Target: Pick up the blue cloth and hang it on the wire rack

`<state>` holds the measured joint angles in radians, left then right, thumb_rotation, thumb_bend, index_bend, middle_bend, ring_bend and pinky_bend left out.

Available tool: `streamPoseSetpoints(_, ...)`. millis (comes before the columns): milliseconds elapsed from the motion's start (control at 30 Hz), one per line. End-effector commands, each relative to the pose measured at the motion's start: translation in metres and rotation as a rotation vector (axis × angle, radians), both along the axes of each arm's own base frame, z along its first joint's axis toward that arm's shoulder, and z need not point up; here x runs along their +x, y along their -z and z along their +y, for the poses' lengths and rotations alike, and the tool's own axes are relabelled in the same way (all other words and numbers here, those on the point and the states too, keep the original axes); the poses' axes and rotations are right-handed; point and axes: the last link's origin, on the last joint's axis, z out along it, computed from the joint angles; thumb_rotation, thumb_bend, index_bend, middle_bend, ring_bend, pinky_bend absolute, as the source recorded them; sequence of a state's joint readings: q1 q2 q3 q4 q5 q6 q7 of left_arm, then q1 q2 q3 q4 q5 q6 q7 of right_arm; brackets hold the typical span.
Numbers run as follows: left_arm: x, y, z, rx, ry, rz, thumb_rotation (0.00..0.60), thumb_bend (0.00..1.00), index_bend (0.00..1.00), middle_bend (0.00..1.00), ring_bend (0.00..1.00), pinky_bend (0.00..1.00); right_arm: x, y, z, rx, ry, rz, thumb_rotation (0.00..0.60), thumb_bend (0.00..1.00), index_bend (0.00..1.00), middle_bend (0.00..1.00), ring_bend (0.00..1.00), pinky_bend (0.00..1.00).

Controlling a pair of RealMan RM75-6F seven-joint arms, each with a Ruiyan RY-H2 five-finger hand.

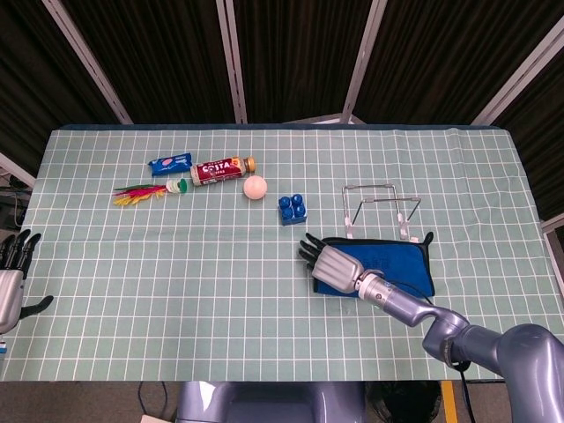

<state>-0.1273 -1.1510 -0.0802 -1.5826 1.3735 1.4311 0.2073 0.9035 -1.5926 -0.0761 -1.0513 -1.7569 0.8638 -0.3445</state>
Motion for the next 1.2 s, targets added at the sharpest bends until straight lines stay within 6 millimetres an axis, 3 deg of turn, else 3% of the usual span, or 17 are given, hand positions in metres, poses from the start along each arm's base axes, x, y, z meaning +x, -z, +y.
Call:
streamPoseSetpoints(33, 0.0, 0.0, 0.0, 0.0, 0.0, 0.0, 0.6, 0.0, 0.0, 0.0, 0.0, 0.0, 0.001, 0.001, 0.0, 0.0, -0.007, -0.008, 0.6, 0.24, 0.35, 0.08, 0.0, 0.0)
streamPoseSetpoints(433, 0.0, 0.0, 0.0, -0.001, -0.003, 0.001, 0.6, 0.0, 0.0, 0.0, 0.0, 0.0, 0.005, 0.006, 0.001, 0.006, -0.015, -0.024, 0.6, 0.24, 0.35, 0.07, 0.0, 0.0)
streamPoseSetpoints(1200, 0.0, 0.001, 0.001, -0.003, -0.006, 0.003, 0.6, 0.0, 0.0, 0.0, 0.0, 0.0, -0.015, -0.005, -0.002, -0.001, -0.007, -0.008, 0.6, 0.24, 0.35, 0.07, 0.0, 0.0)
